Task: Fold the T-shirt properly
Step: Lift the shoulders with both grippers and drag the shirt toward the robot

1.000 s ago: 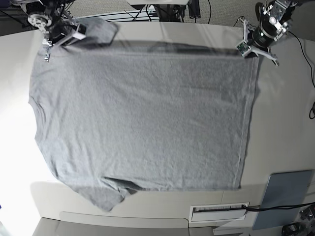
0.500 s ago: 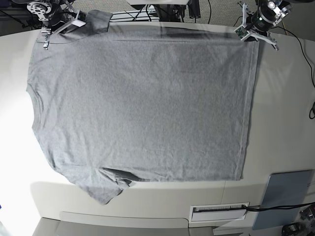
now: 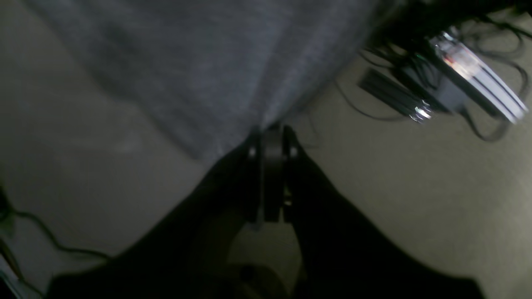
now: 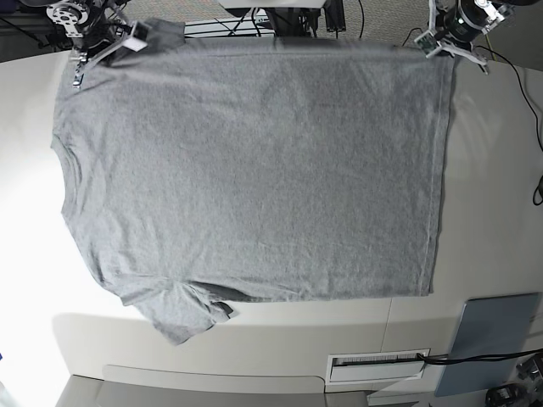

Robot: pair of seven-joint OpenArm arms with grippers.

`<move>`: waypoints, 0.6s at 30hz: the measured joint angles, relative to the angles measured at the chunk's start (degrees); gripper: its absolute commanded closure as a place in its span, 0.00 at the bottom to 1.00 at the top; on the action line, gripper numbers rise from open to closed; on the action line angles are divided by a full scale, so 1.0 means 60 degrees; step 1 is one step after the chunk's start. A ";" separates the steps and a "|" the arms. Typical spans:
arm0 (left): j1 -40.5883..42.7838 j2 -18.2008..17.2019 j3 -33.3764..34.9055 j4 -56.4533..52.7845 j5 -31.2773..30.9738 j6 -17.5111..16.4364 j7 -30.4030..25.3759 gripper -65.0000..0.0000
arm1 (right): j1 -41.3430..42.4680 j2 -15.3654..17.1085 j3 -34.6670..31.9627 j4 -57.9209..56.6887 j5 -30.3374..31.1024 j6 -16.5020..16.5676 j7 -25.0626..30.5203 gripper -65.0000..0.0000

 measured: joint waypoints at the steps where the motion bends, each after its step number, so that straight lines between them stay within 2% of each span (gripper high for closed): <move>1: -0.0091 0.0004 -0.0025 0.0000 -0.0004 0.0047 -0.0004 1.00 | 0.0011 0.0004 0.0000 0.0004 -0.0353 -0.0259 0.0095 1.00; 5: -0.0747 0.0004 -0.0186 0.0007 -0.0015 0.0113 -0.0047 1.00 | 0.0499 -0.0004 -0.0007 0.0033 -0.0783 -0.0390 0.0171 1.00; 10: -0.1497 0.0011 -0.0178 0.0004 -0.0605 0.0969 0.0087 1.00 | 0.1552 -0.0004 -0.0011 0.0029 -0.0885 -0.0412 0.0576 1.00; 13: -0.1974 0.0029 -0.0178 -0.0073 -0.0761 0.0976 0.0120 1.00 | 0.2167 -0.0026 -0.0011 -0.0142 -0.0845 -0.0423 0.0823 1.00; 18: -0.2794 0.0299 -0.0157 -0.0641 -0.0809 0.0670 0.0113 1.00 | 0.3275 -0.0026 -0.0029 -0.0670 -0.0025 -0.0379 0.1184 1.00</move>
